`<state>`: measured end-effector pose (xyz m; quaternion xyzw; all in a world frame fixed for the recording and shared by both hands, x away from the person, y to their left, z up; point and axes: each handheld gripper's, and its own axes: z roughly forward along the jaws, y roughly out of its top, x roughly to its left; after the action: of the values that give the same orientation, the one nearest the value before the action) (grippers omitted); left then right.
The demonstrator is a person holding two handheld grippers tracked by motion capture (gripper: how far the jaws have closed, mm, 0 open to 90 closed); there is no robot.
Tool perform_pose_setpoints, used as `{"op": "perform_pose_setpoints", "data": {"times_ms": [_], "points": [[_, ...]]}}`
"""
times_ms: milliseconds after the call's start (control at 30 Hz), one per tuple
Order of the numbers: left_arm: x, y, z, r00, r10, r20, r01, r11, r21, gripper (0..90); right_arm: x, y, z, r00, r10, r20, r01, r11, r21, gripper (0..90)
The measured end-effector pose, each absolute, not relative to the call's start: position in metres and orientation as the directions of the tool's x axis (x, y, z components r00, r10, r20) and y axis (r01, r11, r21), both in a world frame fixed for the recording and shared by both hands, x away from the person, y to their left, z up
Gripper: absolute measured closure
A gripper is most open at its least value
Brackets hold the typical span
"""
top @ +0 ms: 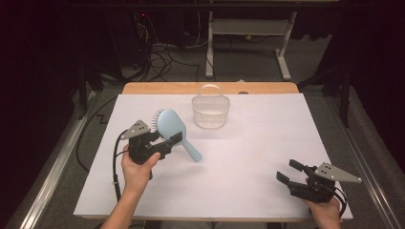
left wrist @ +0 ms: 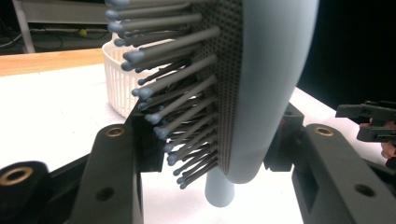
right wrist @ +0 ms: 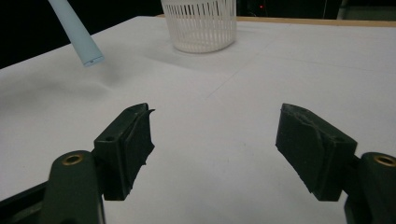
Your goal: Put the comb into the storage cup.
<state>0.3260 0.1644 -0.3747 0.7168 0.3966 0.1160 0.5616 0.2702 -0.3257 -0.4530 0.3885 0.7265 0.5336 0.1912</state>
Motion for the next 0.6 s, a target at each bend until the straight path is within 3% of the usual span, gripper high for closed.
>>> {"op": "perform_pose_setpoints", "data": {"times_ms": [600], "points": [[0.3358, 0.1626, -0.3699, 0.656, 0.706, -0.269, 0.441, -0.068, 0.895, 51.1, 0.2703, -0.3264, -0.4535, -0.625, 0.767, 0.144, 0.364, 0.122, 0.924, 27.4]]}}
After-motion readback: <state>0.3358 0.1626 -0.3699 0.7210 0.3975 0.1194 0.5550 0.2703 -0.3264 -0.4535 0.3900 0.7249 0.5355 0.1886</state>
